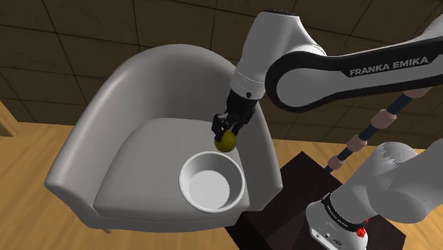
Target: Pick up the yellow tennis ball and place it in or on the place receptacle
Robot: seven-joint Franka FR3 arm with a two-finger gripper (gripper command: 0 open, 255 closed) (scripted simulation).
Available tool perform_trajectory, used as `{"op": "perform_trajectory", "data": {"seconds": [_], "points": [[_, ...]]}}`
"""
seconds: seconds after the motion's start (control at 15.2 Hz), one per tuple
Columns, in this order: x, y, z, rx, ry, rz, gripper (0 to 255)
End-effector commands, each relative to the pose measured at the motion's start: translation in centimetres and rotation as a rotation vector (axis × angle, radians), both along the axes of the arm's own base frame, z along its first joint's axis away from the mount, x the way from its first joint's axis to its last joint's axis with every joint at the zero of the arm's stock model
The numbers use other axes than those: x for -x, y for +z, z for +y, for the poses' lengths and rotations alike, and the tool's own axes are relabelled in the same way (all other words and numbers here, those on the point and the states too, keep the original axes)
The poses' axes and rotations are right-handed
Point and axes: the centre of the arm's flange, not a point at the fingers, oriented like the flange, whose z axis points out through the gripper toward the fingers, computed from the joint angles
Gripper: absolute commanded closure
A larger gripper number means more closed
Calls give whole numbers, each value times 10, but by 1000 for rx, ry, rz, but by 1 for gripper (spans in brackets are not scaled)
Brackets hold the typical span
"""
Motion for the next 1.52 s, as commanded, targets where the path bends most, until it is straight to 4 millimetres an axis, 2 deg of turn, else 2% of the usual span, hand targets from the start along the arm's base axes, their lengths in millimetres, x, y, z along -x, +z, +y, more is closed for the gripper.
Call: {"op": "perform_trajectory", "data": {"seconds": [0.0, 0.2, 1.25, 1.32, 1.39, 1.45], "points": [[22, 3, -9, -1, -1, 0, 255], [63, 8, -23, -1, -1, 0, 255], [63, -77, -23, -1, -1, 0, 255], [63, -70, -23, -1, -1, 1, 255], [63, -70, -23, -1, -1, 1, 0], [60, -74, -5, 43, -7, -3, 0]]}}
